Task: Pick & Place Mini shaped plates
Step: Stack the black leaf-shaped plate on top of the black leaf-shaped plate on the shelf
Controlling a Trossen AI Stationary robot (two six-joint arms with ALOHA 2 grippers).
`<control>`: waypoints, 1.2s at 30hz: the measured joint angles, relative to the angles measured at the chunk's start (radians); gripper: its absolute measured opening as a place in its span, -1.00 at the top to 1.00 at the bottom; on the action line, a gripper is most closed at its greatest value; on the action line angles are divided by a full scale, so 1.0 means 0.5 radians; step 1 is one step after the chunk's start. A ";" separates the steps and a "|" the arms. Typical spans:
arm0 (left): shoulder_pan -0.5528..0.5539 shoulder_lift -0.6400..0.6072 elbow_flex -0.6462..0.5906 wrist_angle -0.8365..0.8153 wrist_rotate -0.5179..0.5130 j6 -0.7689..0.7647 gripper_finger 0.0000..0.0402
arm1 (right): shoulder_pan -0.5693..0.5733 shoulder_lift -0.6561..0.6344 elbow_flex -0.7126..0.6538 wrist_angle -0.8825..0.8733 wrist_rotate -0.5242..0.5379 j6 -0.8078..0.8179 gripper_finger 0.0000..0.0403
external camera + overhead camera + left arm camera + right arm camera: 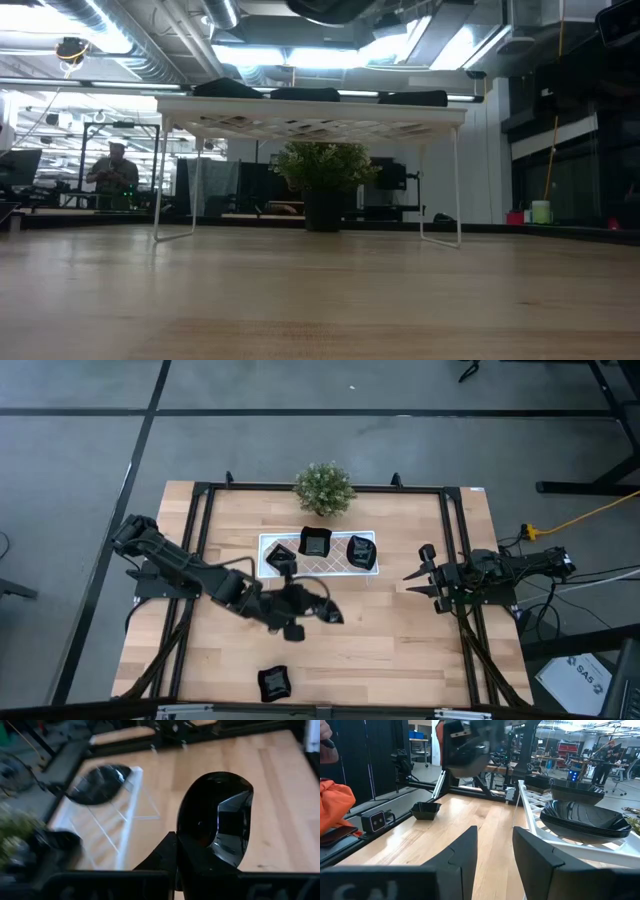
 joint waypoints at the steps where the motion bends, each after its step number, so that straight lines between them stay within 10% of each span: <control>1: 0.038 0.000 0.000 0.037 0.000 0.068 0.99 | 0.000 -0.001 0.001 0.000 -0.001 -0.001 0.38; 20: 0.650 0.001 0.000 0.685 0.412 0.835 0.99 | -0.001 0.000 0.000 0.000 0.000 0.000 0.38; 36: 1.008 0.022 0.000 0.786 0.803 0.759 0.99 | 0.000 0.000 0.000 0.000 0.000 -0.001 0.38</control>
